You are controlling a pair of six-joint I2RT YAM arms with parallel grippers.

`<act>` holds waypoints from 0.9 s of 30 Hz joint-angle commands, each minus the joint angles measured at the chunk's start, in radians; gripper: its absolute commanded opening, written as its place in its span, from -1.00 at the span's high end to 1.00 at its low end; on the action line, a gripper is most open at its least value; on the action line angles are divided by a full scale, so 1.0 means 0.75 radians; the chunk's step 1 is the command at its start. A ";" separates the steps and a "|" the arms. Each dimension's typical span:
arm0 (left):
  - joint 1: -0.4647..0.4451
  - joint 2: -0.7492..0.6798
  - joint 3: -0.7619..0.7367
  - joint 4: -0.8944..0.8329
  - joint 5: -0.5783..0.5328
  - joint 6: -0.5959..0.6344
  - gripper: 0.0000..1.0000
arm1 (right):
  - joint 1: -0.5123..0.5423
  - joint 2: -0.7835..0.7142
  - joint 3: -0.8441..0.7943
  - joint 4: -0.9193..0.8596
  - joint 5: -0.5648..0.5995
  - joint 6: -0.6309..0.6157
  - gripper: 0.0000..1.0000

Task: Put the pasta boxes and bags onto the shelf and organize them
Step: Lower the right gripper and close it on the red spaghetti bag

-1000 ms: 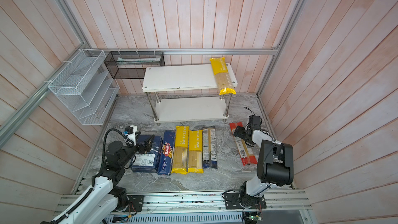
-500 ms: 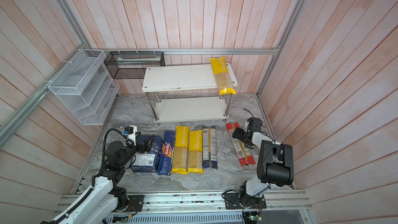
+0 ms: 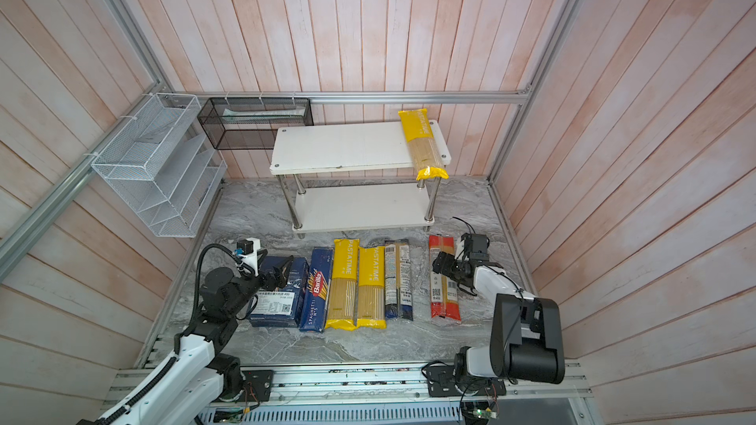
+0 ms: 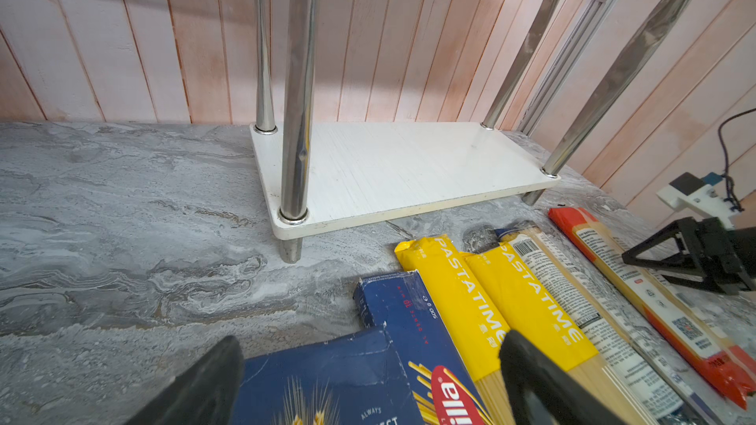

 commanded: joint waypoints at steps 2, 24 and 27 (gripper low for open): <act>-0.001 -0.002 0.005 -0.005 0.011 0.015 -0.99 | 0.073 -0.101 0.023 -0.120 0.203 0.047 -0.71; 0.000 -0.023 -0.003 -0.006 0.004 0.014 -1.00 | 0.202 0.063 0.124 -0.202 0.363 0.006 -0.97; -0.001 -0.022 -0.004 -0.007 0.005 0.013 -0.99 | 0.204 0.086 0.124 -0.196 0.349 -0.003 -0.96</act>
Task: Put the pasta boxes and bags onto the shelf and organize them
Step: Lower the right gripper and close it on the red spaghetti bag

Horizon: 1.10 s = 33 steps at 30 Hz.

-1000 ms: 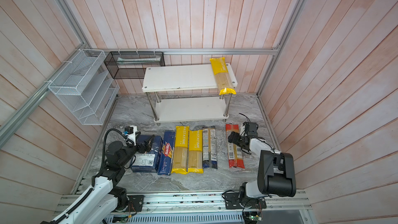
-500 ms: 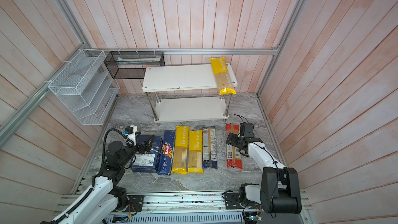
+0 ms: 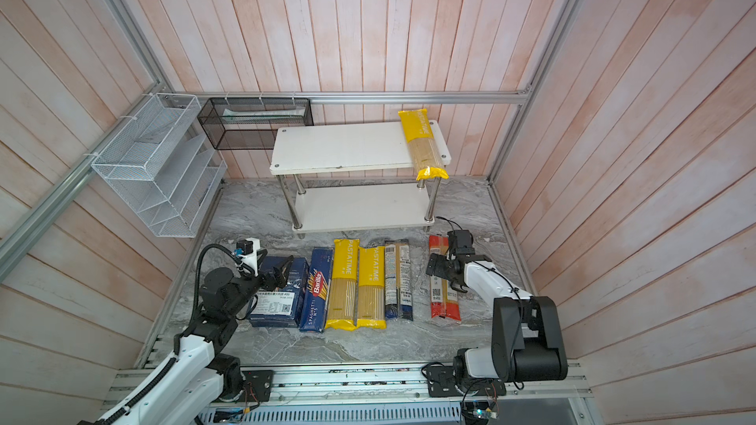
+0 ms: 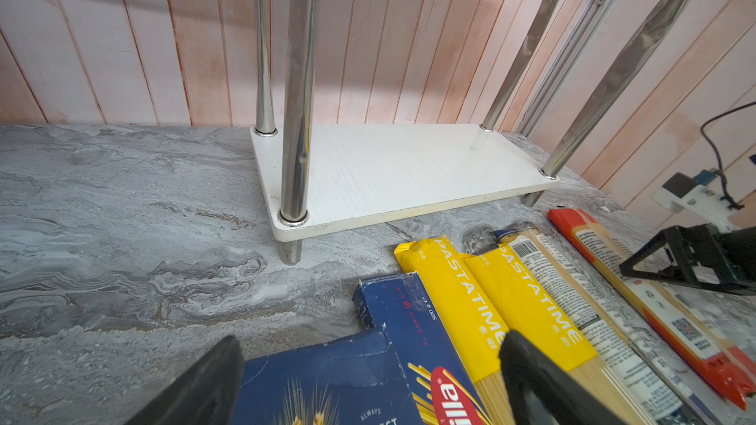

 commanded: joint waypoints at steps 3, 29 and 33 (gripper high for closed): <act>-0.001 -0.015 -0.004 -0.007 0.005 0.013 -1.00 | 0.007 0.055 0.030 -0.014 0.020 -0.027 -0.97; 0.000 -0.009 0.000 -0.006 0.007 0.012 -1.00 | 0.032 0.256 0.094 -0.053 0.044 -0.077 -0.87; 0.000 -0.010 -0.001 -0.007 0.007 0.012 -1.00 | 0.037 0.271 0.095 -0.060 0.051 -0.078 -0.79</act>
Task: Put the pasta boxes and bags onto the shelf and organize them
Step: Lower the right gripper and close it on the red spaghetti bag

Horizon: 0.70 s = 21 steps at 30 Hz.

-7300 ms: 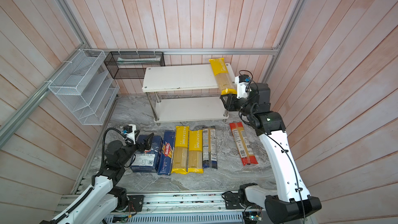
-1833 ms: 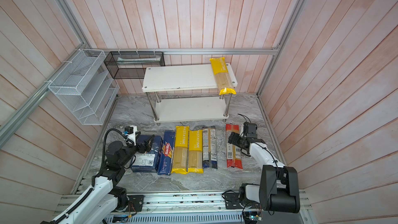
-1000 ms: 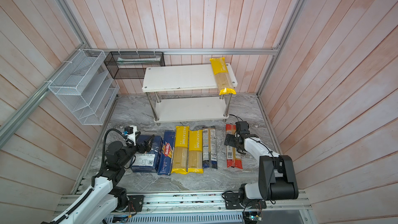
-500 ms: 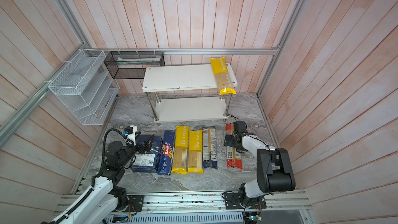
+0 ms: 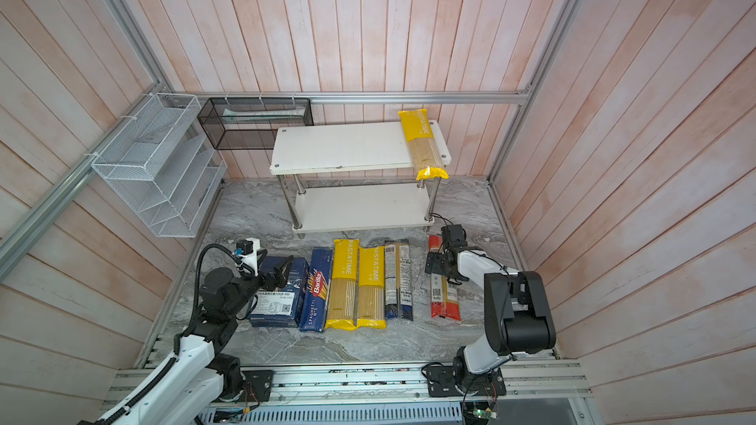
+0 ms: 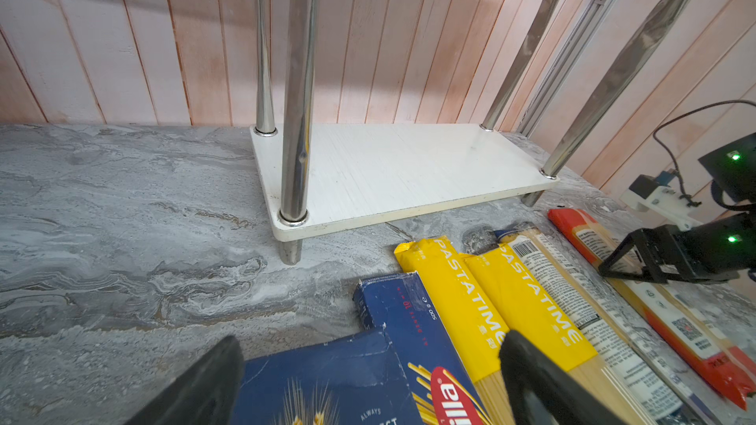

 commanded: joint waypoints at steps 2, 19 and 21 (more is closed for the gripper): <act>0.000 -0.009 0.000 -0.007 0.006 0.013 -0.99 | 0.007 0.059 -0.011 -0.093 -0.014 0.003 -0.74; 0.000 -0.028 -0.007 -0.007 0.002 0.012 -0.99 | 0.032 -0.065 -0.114 -0.013 -0.072 0.083 -0.32; -0.001 -0.032 -0.009 -0.007 -0.001 0.010 -0.99 | 0.036 -0.085 -0.127 -0.007 -0.075 0.094 -0.30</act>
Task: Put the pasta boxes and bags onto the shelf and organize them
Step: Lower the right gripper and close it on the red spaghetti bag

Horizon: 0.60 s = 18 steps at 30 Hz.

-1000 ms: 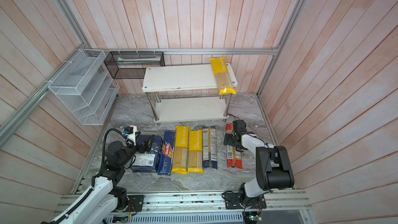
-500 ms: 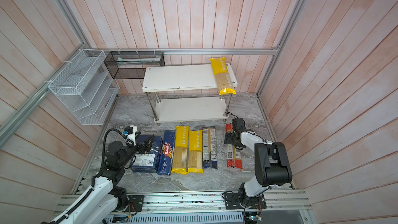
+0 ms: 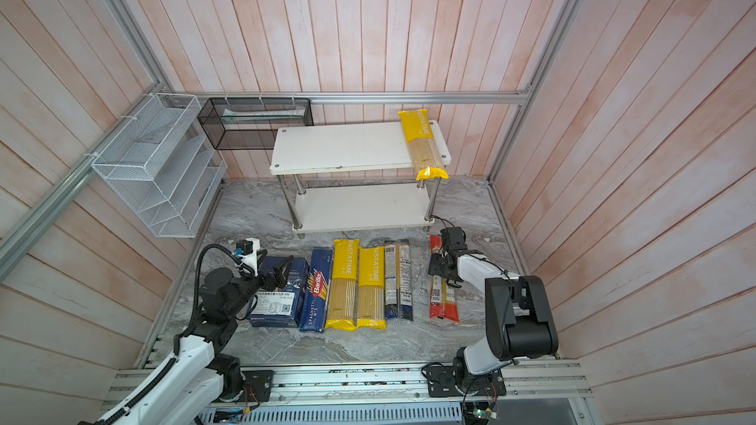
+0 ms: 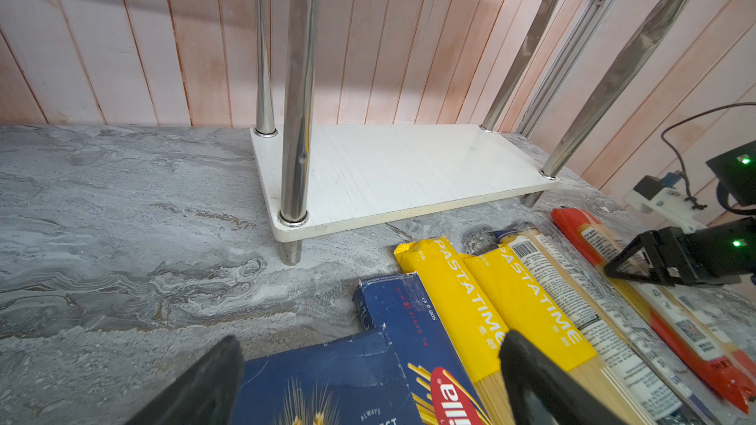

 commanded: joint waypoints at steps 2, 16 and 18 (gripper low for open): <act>-0.001 -0.019 -0.008 -0.007 -0.001 0.012 -1.00 | 0.017 -0.033 -0.060 -0.062 -0.060 0.047 -0.26; -0.001 -0.017 -0.007 -0.006 0.005 0.013 -0.99 | 0.034 -0.083 -0.078 -0.061 -0.054 0.070 0.12; -0.001 -0.017 -0.007 -0.006 0.003 0.012 -1.00 | 0.034 -0.106 -0.069 -0.071 -0.050 0.068 0.15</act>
